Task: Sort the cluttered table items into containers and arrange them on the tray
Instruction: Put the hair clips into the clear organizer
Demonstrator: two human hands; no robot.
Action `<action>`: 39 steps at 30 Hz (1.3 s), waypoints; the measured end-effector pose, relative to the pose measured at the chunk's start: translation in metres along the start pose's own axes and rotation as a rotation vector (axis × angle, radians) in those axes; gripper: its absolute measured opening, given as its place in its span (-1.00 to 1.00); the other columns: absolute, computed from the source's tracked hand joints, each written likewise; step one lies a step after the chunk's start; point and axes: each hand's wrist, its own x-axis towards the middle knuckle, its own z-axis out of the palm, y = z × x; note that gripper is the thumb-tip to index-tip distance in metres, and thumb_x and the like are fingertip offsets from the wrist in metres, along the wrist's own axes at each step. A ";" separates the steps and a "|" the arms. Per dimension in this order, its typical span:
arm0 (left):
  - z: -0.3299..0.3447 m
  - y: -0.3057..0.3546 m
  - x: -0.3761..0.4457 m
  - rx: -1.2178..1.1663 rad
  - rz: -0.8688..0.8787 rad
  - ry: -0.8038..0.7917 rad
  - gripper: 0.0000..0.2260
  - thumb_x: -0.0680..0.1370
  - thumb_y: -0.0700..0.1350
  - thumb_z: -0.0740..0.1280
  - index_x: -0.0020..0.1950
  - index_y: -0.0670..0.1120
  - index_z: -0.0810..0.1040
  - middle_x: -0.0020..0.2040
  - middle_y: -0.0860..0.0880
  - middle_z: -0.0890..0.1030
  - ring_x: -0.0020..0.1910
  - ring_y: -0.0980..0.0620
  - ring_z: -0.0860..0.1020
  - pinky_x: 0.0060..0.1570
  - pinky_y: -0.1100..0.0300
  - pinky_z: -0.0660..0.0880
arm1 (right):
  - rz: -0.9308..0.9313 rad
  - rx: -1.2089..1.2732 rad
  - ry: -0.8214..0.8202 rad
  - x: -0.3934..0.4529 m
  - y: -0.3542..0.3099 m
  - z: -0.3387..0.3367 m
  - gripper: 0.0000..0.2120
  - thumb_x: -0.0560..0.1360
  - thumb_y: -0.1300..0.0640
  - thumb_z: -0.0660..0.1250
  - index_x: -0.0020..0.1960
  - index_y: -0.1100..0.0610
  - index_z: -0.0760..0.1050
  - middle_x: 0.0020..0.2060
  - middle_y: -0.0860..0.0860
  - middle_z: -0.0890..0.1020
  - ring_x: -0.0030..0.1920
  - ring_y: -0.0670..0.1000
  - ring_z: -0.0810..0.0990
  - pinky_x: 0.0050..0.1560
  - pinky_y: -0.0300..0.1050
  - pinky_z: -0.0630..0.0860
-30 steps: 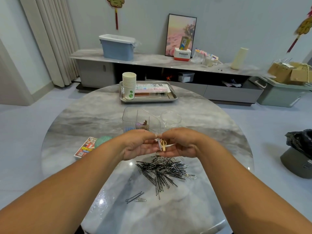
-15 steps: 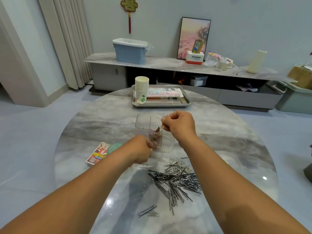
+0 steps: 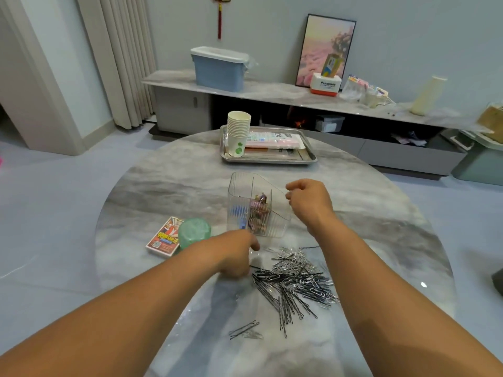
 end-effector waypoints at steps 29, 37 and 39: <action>0.112 0.020 -0.009 0.129 0.363 0.450 -0.44 0.67 0.28 -0.11 0.65 0.12 0.06 0.65 0.10 0.10 0.61 0.17 -0.01 0.57 0.22 -0.14 | -0.397 -0.492 -0.138 -0.106 0.163 -0.035 -0.54 0.71 -0.07 0.05 0.57 0.02 0.31 0.54 -0.08 0.34 0.54 -0.13 0.22 0.58 -0.02 0.06; 0.123 0.007 -0.021 0.046 0.014 0.667 -0.33 0.59 0.33 -0.24 0.59 0.09 0.23 0.59 0.04 0.27 0.59 0.06 0.14 0.57 0.11 0.01 | -0.442 -0.444 -0.155 -0.124 0.162 -0.020 -0.50 0.71 -0.12 0.03 0.61 0.00 0.23 0.57 -0.10 0.28 0.57 -0.16 0.14 0.59 -0.16 -0.05; 0.126 0.007 -0.022 0.014 -0.011 0.675 -0.34 0.59 0.32 -0.23 0.59 0.11 0.24 0.59 0.06 0.26 0.60 0.08 0.12 0.57 0.11 -0.01 | -0.457 -0.442 -0.169 -0.126 0.161 -0.016 -0.49 0.71 -0.13 0.02 0.61 0.00 0.23 0.58 -0.11 0.27 0.56 -0.17 0.13 0.59 -0.12 0.00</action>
